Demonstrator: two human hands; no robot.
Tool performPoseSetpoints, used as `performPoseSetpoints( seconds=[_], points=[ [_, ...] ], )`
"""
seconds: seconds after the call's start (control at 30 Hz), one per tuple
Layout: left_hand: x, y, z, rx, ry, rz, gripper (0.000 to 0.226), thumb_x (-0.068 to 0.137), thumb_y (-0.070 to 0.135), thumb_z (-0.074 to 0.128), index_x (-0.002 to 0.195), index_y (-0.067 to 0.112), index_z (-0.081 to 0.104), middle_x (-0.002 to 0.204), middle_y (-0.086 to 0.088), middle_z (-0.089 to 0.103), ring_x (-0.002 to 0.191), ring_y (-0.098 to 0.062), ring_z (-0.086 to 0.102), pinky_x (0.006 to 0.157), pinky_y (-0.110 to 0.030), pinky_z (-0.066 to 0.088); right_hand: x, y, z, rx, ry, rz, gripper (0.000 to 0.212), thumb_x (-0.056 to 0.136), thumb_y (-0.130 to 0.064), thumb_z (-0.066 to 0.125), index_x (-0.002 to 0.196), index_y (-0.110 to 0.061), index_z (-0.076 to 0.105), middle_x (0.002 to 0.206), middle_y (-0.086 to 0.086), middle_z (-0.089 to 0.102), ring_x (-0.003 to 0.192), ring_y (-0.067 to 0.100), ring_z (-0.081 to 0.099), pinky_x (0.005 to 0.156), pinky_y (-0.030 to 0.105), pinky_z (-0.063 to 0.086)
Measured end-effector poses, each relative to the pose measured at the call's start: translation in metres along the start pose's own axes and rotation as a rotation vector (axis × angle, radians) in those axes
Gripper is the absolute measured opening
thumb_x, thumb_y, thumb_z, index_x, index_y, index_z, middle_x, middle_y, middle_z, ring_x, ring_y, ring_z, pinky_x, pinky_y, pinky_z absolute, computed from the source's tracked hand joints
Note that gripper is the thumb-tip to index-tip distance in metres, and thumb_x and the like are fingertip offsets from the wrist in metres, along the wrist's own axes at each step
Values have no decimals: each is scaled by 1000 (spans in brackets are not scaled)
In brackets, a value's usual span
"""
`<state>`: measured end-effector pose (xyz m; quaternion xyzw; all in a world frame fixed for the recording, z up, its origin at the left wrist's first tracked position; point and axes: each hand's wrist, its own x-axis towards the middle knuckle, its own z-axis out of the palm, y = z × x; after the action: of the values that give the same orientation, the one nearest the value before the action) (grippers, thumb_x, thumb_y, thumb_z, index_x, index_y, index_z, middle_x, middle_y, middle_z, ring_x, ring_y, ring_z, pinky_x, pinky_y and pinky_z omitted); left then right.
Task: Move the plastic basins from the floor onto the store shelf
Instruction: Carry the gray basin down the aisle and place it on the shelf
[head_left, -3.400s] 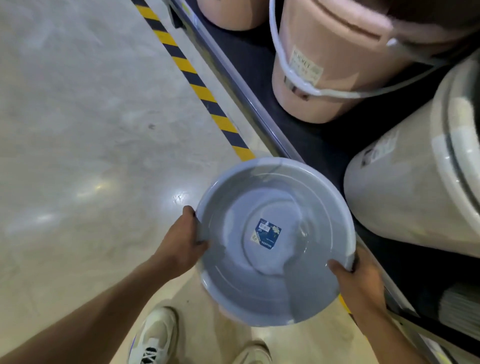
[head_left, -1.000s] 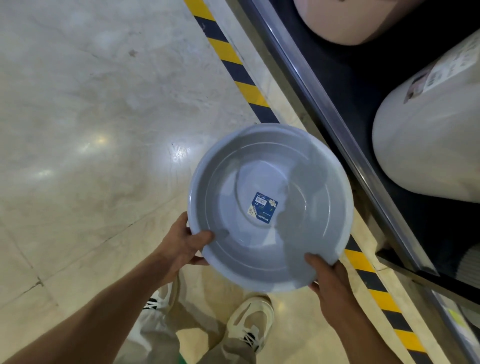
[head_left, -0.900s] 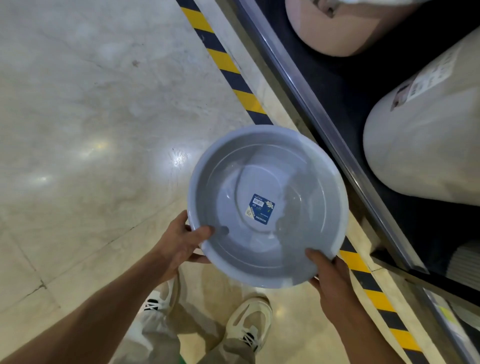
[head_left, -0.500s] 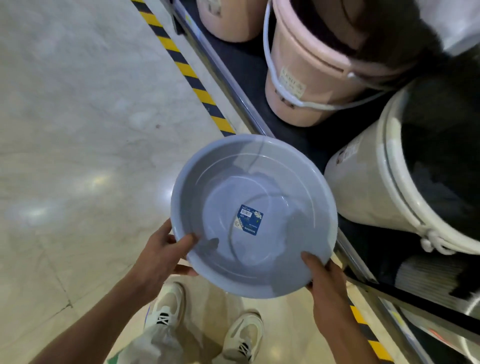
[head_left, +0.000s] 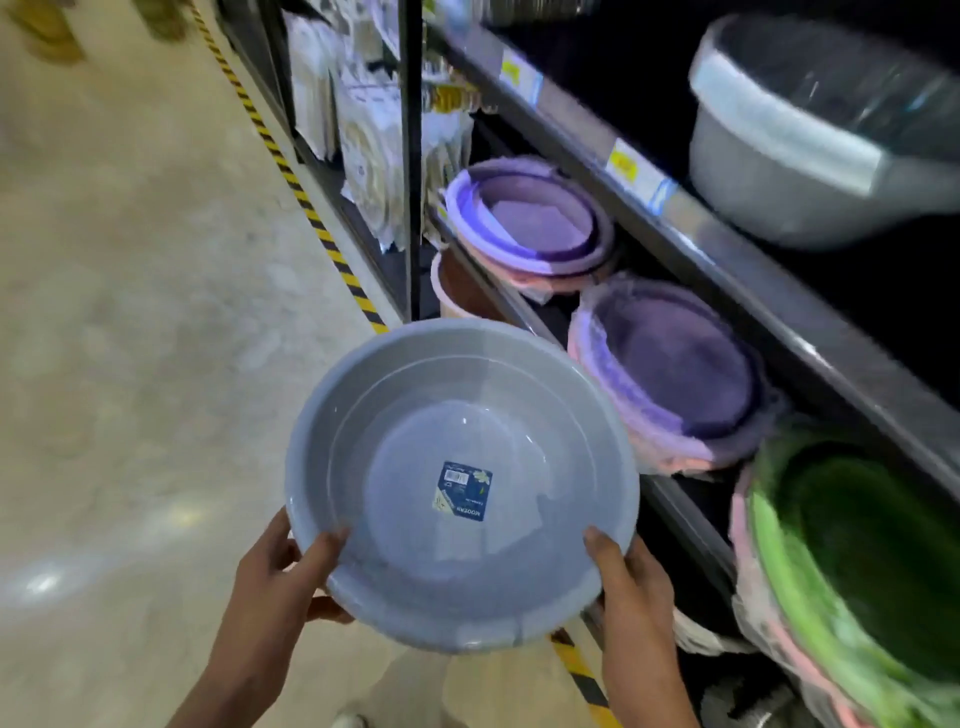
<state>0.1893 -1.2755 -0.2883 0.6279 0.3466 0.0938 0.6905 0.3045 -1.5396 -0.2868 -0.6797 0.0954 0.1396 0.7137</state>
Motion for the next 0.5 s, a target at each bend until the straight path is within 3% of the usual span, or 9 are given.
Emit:
performPoseSetpoints(
  seconds=[0.1,0.3,0.4,0.5],
  points=[
    [-22,65,-27,-11,60,67,20,92,19,69,101,36,77,87,-15,75,65,-33,72,47,-38,56,-23,-63,29,5,-21,-64,32,88,-19,68,120,-23,71,106,2,78,94,18,75,64,24,58],
    [-37,168,-80,-40,129,191,21,89,18,73,99,36,77,75,-22,71,46,-32,64,44,-41,55,-51,-155,91,44,5,-185,33,84,-14,70,117,-16,73,102,1,79,89,12,75,64,19,56],
    [-33,212,-101,-86,143,214,18,80,31,80,95,42,76,71,-24,68,42,-33,62,46,-43,55,-59,-185,120,58,32,-232,31,79,-23,74,110,-23,76,101,0,79,96,19,74,76,32,56],
    [-23,249,-118,-120,144,237,37,59,52,77,94,40,75,68,-26,64,40,-32,61,48,-43,53,-58,-207,146,94,53,-264,25,80,-23,74,105,-27,77,97,5,80,88,21,75,72,33,58]
  ],
)
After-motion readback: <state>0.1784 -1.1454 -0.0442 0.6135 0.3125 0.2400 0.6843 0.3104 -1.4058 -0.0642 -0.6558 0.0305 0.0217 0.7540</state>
